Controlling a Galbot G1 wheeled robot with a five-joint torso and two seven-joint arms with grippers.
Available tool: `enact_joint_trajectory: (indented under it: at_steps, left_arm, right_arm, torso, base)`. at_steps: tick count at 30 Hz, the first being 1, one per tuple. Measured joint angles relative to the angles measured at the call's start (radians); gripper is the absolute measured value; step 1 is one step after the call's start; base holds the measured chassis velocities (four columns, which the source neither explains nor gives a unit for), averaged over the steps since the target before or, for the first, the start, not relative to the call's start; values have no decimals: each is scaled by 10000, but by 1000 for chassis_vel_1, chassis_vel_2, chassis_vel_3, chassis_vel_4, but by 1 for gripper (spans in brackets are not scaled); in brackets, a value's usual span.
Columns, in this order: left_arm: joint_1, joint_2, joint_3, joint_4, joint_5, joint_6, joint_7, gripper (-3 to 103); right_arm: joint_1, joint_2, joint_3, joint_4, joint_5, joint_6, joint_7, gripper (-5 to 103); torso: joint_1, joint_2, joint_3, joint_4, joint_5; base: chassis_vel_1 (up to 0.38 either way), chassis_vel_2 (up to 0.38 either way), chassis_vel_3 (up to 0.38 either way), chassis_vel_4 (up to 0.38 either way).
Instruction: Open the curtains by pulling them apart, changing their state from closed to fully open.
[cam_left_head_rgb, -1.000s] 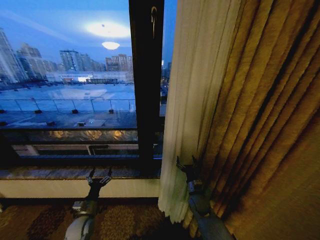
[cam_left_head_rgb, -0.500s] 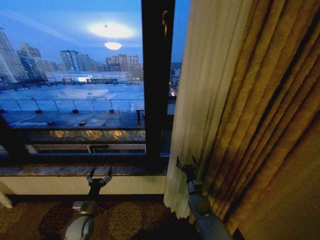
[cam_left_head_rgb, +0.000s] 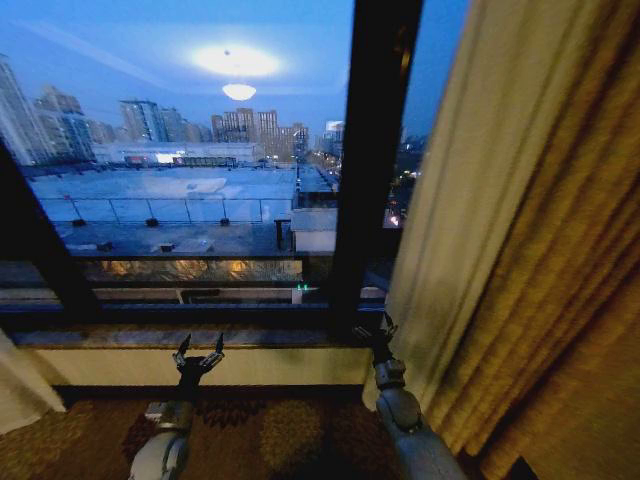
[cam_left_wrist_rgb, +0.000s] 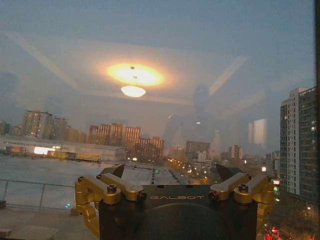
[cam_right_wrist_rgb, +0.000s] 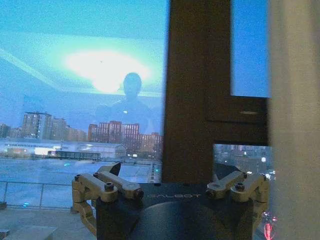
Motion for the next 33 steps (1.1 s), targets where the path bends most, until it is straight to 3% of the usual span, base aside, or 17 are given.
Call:
enact_joint_trajectory:
  at_steps: [33]
  left_arm:
    - [0, 0, 1, 0, 0, 0, 0, 100]
  right_arm:
    - [-1, -1, 0, -1, 0, 4, -1, 100]
  torso:
    - [-4, 2, -2, 0, 3]
  base:
    - [359, 349, -361, -345]
